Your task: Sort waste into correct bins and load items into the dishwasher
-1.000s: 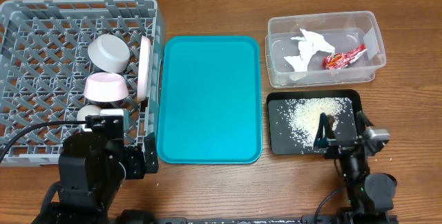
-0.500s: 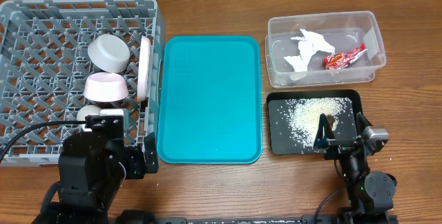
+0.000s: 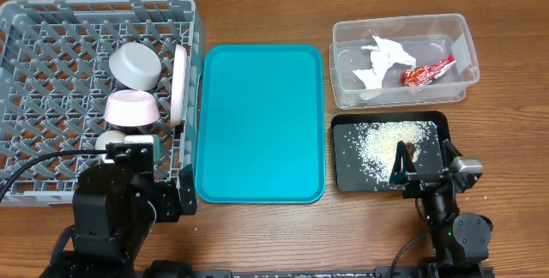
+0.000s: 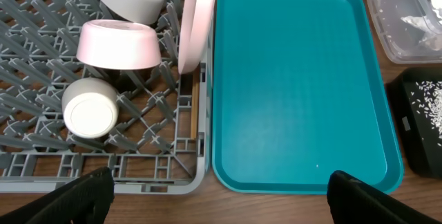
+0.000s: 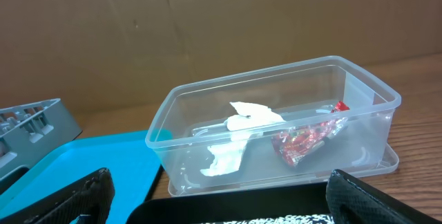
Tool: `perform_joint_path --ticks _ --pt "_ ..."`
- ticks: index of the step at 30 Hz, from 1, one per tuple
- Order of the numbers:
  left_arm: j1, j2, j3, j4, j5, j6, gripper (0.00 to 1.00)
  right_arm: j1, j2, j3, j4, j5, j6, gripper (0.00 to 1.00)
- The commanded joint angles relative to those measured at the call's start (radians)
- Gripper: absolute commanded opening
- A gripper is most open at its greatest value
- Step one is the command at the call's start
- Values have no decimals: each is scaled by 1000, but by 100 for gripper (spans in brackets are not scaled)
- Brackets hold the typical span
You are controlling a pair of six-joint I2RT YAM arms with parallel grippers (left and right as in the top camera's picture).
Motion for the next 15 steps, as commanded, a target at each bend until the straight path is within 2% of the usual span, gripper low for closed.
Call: perform_joint_path --ticks 1,11,15 --pt "5 1 -1 1 -12 -10 100 -6 -8 -10 6 -8 -6 100" --pt "5 -9 -1 1 -12 -9 100 -6 -8 -10 6 -8 -6 100" --pt "5 -49 -23 8 -43 49 100 -6 -8 -10 6 -8 -6 100"
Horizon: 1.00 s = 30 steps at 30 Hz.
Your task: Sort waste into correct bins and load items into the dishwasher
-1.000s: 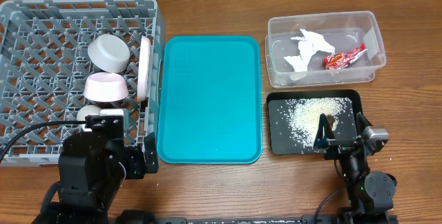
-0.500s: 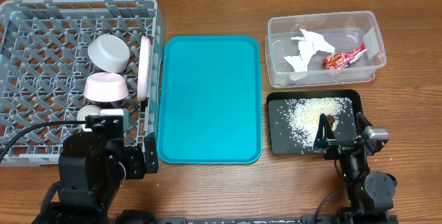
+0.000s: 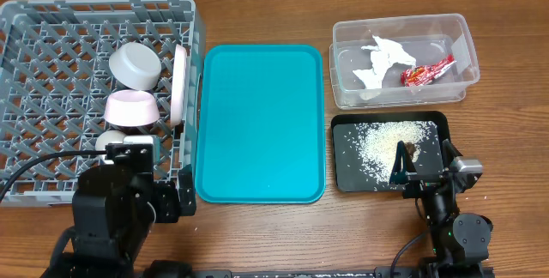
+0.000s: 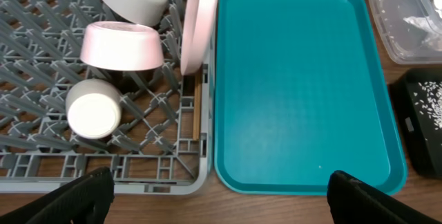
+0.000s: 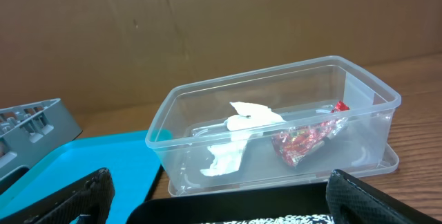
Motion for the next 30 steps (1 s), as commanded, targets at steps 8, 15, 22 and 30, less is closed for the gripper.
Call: perform_joint_path --ticks 8,15,22,30 --pt "5 -339 -438 332 -25 43 100 -6 -8 -10 6 -8 -6 100" --pt "5 -551 -778 687 -27 -34 100 -6 -8 -10 6 -8 -6 100" --pt "10 -655 -1005 1093 -30 -40 100 -6 -8 -10 6 -8 -6 100" --pt "51 -669 -1110 1213 69 15 100 -6 -8 -10 6 -8 -6 100"
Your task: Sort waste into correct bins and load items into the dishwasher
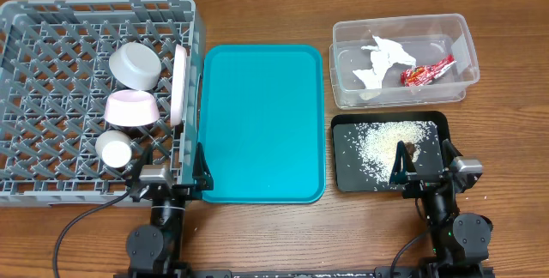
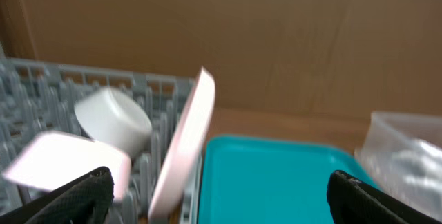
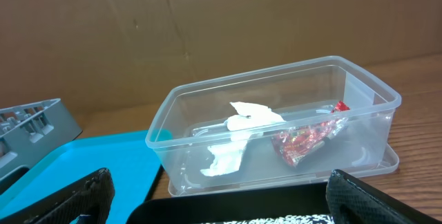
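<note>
The grey dish rack (image 1: 51, 55) holds a white bowl (image 1: 137, 65), a pink bowl (image 1: 130, 109), a white cup (image 1: 113, 148) and a pink plate (image 1: 180, 85) standing on edge. A clear bin (image 1: 401, 62) contains torn paper (image 1: 382, 62) and a red wrapper (image 1: 427, 72). Rice lies in the black tray (image 1: 433, 171). My left gripper (image 1: 168, 171) sits low at the table's front, open and empty, facing the plate (image 2: 183, 144) and the teal tray (image 2: 276, 182); that view is blurred. My right gripper (image 1: 425, 171) is open and empty before the black tray (image 3: 242, 207) and clear bin (image 3: 276, 120).
The bare teal tray (image 1: 262, 123) lies between the rack and the bins. A brown cardboard wall (image 3: 207, 23) stands behind the table. Both arm bases sit at the front edge.
My left arm was raised over the rack's front edge, looking down; now it is folded low at the table front, looking level across rack and tray. The right arm has not moved.
My left wrist looked straight down on the rack and teal tray, open and empty, and had shifted slightly at the second moment. Now it rests low at the front. The dishes, bins and right arm stayed where they were throughout.
</note>
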Tool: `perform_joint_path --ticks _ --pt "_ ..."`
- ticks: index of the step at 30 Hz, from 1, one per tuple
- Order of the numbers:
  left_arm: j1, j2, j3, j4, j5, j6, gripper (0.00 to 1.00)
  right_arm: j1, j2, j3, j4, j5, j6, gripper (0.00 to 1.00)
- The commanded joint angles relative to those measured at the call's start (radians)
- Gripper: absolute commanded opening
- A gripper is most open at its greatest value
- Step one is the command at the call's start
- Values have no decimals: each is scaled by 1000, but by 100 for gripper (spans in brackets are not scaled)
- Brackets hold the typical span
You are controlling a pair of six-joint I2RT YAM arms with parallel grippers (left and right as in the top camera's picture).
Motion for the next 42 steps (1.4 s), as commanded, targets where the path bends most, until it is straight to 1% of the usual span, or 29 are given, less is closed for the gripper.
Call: perform_joint_path --ticks 1,2,5,42 --pt "10 -12 -17 -71 62 37 100 -6 -8 -10 5 -8 -6 100" --pt "10 -12 -16 -104 70 37 100 -6 -8 -10 5 -8 -6 100" --pt "10 -12 -16 -114 71 38 100 -6 -8 -10 5 -8 -6 100" --pt "10 -10 -16 -113 68 38 100 -6 -8 -10 5 -8 -6 100"
